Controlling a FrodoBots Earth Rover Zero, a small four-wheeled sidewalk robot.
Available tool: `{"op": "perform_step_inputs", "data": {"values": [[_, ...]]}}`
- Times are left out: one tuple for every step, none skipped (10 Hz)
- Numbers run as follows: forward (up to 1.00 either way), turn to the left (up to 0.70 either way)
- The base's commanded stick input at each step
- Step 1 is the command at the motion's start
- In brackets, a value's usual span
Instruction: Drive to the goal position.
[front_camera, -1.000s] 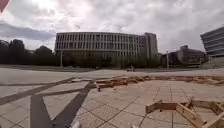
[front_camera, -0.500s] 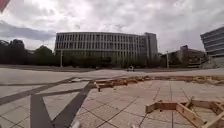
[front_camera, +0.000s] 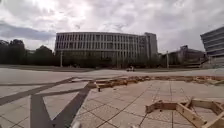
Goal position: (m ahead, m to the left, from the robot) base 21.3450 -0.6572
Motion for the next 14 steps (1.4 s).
{"op": "perform_step_inputs", "data": {"values": [[0.07,0.01],[0.06,0.0],[0.06,0.01],[0.06,0.01],[0.06,0.0],[0.06,0.0],[0.06,0.01],[0.06,0.0],[0.06,0.01],[0.06,0.0],[0.06,0.0],[0.06,0.01],[0.06,0.0],[0.06,0.0]]}}
